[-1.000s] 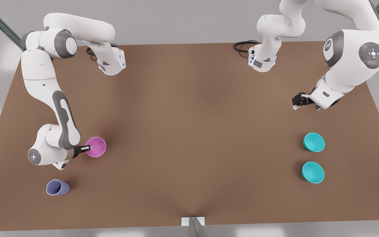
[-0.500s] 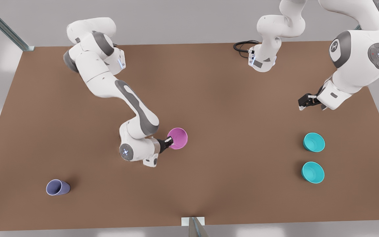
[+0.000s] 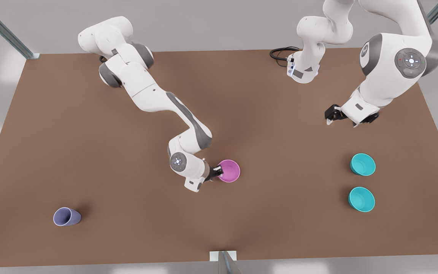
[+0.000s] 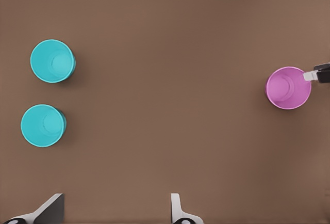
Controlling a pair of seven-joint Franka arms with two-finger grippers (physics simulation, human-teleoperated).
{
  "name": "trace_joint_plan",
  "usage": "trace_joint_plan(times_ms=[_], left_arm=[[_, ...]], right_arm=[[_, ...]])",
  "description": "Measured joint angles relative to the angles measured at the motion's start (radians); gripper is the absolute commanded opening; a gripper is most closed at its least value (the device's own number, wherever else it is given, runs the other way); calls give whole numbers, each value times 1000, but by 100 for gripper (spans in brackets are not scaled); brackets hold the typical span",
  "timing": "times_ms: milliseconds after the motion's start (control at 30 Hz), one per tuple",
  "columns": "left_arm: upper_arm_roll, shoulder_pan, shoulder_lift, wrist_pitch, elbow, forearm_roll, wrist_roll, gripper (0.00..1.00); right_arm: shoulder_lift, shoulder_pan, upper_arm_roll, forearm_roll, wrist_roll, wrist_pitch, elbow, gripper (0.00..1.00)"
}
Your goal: Stack the blue bowl on the pink bowl
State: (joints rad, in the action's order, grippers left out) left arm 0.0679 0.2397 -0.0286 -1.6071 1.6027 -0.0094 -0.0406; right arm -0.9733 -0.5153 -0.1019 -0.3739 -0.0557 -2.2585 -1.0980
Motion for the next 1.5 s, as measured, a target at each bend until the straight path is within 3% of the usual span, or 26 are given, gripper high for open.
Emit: trace_joint_plan(times_ms=[100, 233, 367, 467, 533, 600, 767, 967, 1300, 1333, 1400, 1467, 1500], left_arm=[[0, 1, 0, 0, 0, 0, 0, 100], [0, -12, 0, 0, 0, 0, 0, 100], [2, -34, -1, 8, 0, 5, 2, 100], [52, -17, -70, 14, -1, 32, 12, 100], [140, -18, -156, -17, -11, 32, 32, 100], [190, -137, -267, -67, -25, -23, 76, 100], [203, -429, -479, -226, -29, -169, 241, 100], [206, -451, -593, -362, 5, -307, 424, 100], [207, -450, -719, -450, 13, -343, 643, 100], [205, -450, -728, -458, 13, -347, 659, 97], [202, -450, -739, -470, 13, -359, 688, 55], [200, -450, -740, -476, 13, -385, 713, 48], [199, -450, -739, -477, 13, -398, 725, 39]], right_arm=[[205, 178, 7, 36, -41, 212, -5, 100], [364, 522, 40, 243, -16, 611, -2, 100], [685, 570, 47, 370, 27, 900, -141, 100], [792, 539, 48, 401, 53, 983, -216, 100], [794, 537, 47, 409, 67, 1013, -230, 100], [782, 542, 46, 415, 80, 1034, -231, 100], [770, 543, 45, 444, 94, 1013, -231, 100], [759, 552, 41, 460, 87, 987, -227, 100], [741, 552, 41, 467, 91, 977, -212, 100], [738, 552, 41, 468, 91, 978, -211, 100], [728, 551, 41, 469, 91, 978, -211, 100], [718, 551, 41, 469, 92, 979, -210, 100], [715, 552, 42, 469, 92, 979, -207, 100]])
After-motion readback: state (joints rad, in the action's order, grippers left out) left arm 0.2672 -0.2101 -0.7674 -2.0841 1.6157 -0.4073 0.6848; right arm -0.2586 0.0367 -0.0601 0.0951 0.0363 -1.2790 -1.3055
